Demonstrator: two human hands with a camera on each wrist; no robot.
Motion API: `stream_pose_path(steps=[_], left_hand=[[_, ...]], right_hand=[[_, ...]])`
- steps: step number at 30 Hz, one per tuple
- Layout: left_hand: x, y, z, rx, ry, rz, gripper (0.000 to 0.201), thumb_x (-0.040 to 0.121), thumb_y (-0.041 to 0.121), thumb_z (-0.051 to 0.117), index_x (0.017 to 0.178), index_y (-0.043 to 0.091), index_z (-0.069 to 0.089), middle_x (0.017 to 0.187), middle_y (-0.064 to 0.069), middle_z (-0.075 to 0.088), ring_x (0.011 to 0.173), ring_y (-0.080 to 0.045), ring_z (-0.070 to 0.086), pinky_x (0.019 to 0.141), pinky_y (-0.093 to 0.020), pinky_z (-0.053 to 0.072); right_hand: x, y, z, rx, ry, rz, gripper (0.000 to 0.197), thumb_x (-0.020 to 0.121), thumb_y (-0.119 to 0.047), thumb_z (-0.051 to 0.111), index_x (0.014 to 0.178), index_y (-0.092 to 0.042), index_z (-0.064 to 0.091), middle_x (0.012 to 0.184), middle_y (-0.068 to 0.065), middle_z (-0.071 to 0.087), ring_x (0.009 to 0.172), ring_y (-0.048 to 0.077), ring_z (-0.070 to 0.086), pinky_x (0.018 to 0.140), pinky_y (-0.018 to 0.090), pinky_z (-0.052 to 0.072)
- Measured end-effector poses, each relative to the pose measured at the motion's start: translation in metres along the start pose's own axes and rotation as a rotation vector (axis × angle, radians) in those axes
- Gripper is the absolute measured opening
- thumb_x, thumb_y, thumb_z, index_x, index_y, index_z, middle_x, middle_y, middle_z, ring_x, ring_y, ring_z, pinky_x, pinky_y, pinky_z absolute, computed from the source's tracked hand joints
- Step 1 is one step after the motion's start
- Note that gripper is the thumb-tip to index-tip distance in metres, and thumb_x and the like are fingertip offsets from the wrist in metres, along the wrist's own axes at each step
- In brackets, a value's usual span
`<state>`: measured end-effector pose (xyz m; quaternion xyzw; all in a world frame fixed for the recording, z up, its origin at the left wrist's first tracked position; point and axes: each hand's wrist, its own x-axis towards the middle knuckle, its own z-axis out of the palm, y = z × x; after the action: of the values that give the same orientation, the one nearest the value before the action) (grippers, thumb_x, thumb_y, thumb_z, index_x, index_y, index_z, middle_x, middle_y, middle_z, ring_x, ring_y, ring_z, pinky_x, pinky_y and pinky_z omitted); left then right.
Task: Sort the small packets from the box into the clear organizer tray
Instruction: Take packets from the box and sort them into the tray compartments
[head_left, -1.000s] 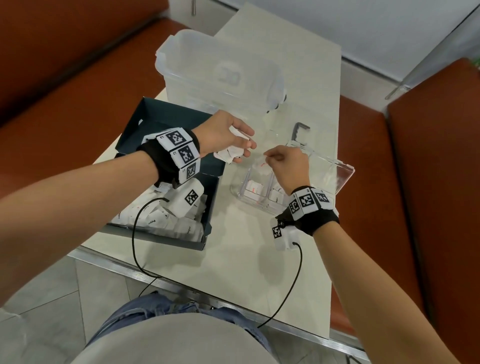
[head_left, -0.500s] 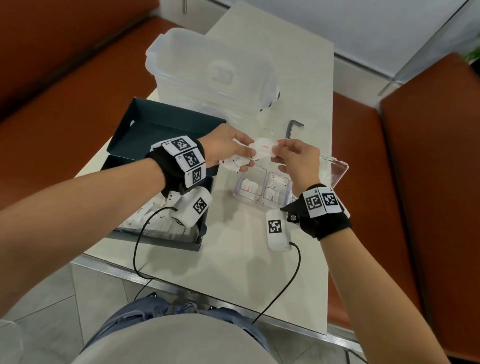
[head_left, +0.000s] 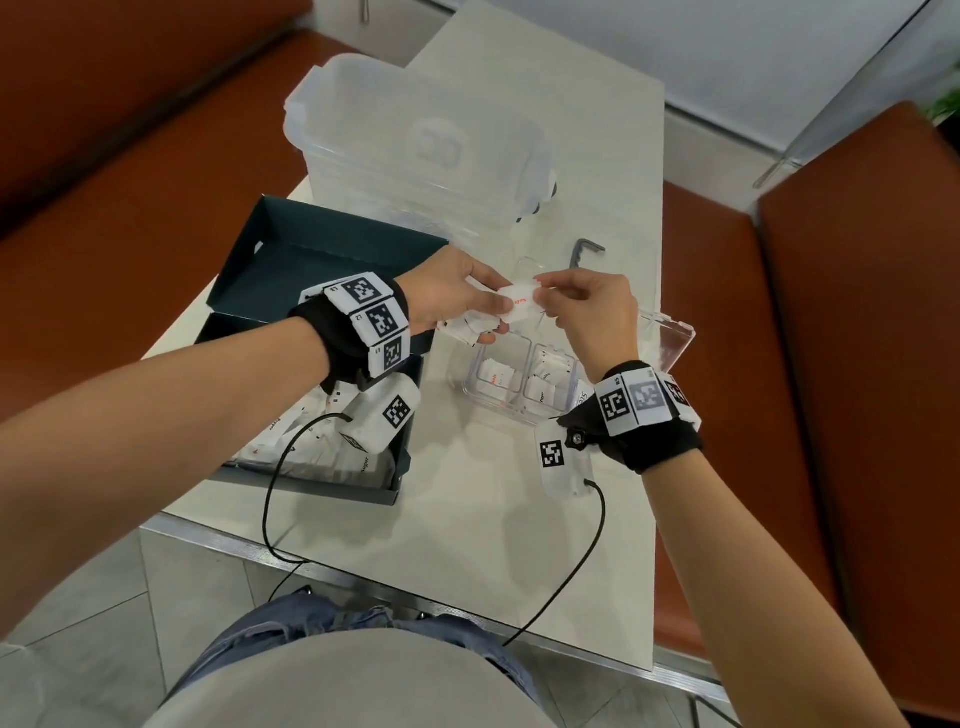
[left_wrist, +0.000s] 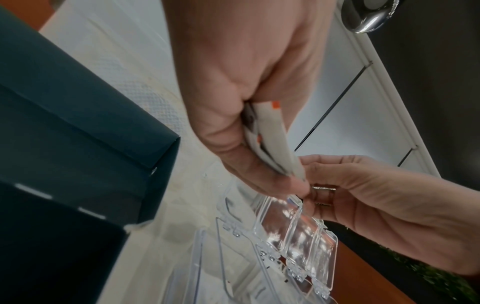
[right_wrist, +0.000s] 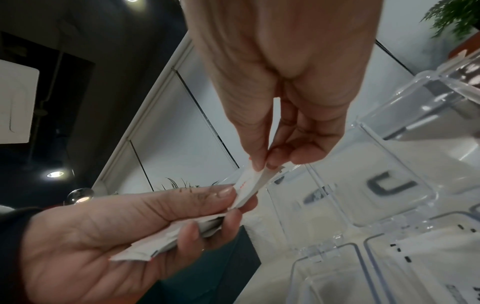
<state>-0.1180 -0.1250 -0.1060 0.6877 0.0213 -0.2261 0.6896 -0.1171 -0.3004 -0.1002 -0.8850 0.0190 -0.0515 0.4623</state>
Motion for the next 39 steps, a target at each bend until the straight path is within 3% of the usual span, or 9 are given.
stream_pose_path(steps=[6,11,12,15,17,21,24,30,39], left_hand=[[0.000,-0.001,-0.004,0.000,0.004,-0.002,0.029,0.084,-0.001,0.070,0.113,-0.006,0.065,0.100,-0.027,0.070,0.075,-0.025,0.072,0.059,-0.033,0.060],[-0.001,-0.003,-0.012,0.067,0.031,-0.006,0.026,0.083,-0.001,0.073,0.108,-0.006,0.067,0.096,-0.024,0.071,0.081,-0.028,0.070,0.058,-0.031,0.060],[-0.001,-0.004,-0.014,0.082,0.038,-0.008,0.026,0.084,0.000,0.072,0.108,-0.006,0.067,0.096,-0.023,0.071,0.082,-0.028,0.070,0.059,-0.031,0.060],[-0.002,-0.007,-0.019,0.076,0.054,-0.016,0.026,0.085,-0.001,0.070,0.110,-0.009,0.066,0.090,-0.018,0.072,0.079,-0.028,0.069,0.061,-0.034,0.061],[-0.003,-0.008,-0.019,0.068,0.050,-0.013,0.025,0.085,0.000,0.070,0.109,-0.008,0.066,0.088,-0.016,0.072,0.079,-0.026,0.069,0.064,-0.036,0.062],[-0.004,-0.009,-0.018,0.072,0.043,-0.008,0.024,0.085,0.002,0.072,0.107,-0.005,0.068,0.091,-0.017,0.073,0.076,-0.022,0.071,0.064,-0.034,0.061],[-0.007,-0.010,-0.019,0.051,0.040,-0.006,0.025,0.085,0.002,0.071,0.108,-0.006,0.067,0.096,-0.019,0.072,0.076,-0.022,0.071,0.064,-0.034,0.061],[-0.010,-0.008,-0.022,0.035,0.038,-0.007,0.026,0.087,0.002,0.069,0.111,-0.007,0.065,0.093,-0.017,0.070,0.078,-0.024,0.070,0.064,-0.033,0.061],[-0.014,-0.006,-0.021,0.027,0.033,-0.006,0.026,0.087,0.001,0.069,0.111,-0.008,0.065,0.092,-0.017,0.070,0.079,-0.024,0.068,0.067,-0.035,0.062]], right_hand=[[0.007,0.002,0.000,0.089,-0.106,0.084,0.014,0.080,-0.013,0.074,0.094,-0.013,0.073,0.076,-0.001,0.069,0.066,0.006,0.060,0.067,0.022,0.047],[0.015,0.005,-0.004,-0.039,-0.043,-0.061,0.009,0.078,-0.015,0.076,0.086,-0.017,0.075,0.070,-0.007,0.068,0.068,0.004,0.063,0.073,0.010,0.048],[0.015,0.007,-0.002,-0.125,-0.040,-0.108,0.009,0.080,-0.017,0.075,0.088,-0.016,0.076,0.071,-0.007,0.068,0.071,0.005,0.063,0.077,0.013,0.049],[0.010,0.017,0.010,-0.436,-0.109,-0.236,0.013,0.087,-0.019,0.065,0.094,-0.019,0.076,0.087,-0.003,0.073,0.092,0.017,0.063,0.094,0.040,0.042],[0.006,0.025,0.022,-0.649,-0.139,-0.303,0.018,0.092,-0.019,0.058,0.100,-0.022,0.074,0.094,-0.002,0.073,0.102,0.023,0.055,0.093,0.040,0.033],[0.001,0.036,0.037,-0.878,-0.135,-0.403,0.025,0.096,-0.012,0.049,0.108,-0.019,0.070,0.091,0.006,0.071,0.100,0.027,0.050,0.082,0.037,0.025],[0.001,0.038,0.044,-0.894,-0.125,-0.414,0.022,0.095,-0.011,0.049,0.105,-0.015,0.069,0.087,0.009,0.070,0.096,0.028,0.051,0.081,0.036,0.025],[0.003,0.042,0.047,-0.820,-0.156,-0.287,0.017,0.093,-0.012,0.055,0.101,-0.015,0.069,0.099,0.006,0.066,0.100,0.028,0.052,0.078,0.035,0.026],[0.001,0.047,0.054,-0.863,-0.171,-0.343,0.016,0.091,-0.001,0.052,0.099,-0.009,0.063,0.095,0.010,0.064,0.096,0.029,0.050,0.075,0.034,0.023]])
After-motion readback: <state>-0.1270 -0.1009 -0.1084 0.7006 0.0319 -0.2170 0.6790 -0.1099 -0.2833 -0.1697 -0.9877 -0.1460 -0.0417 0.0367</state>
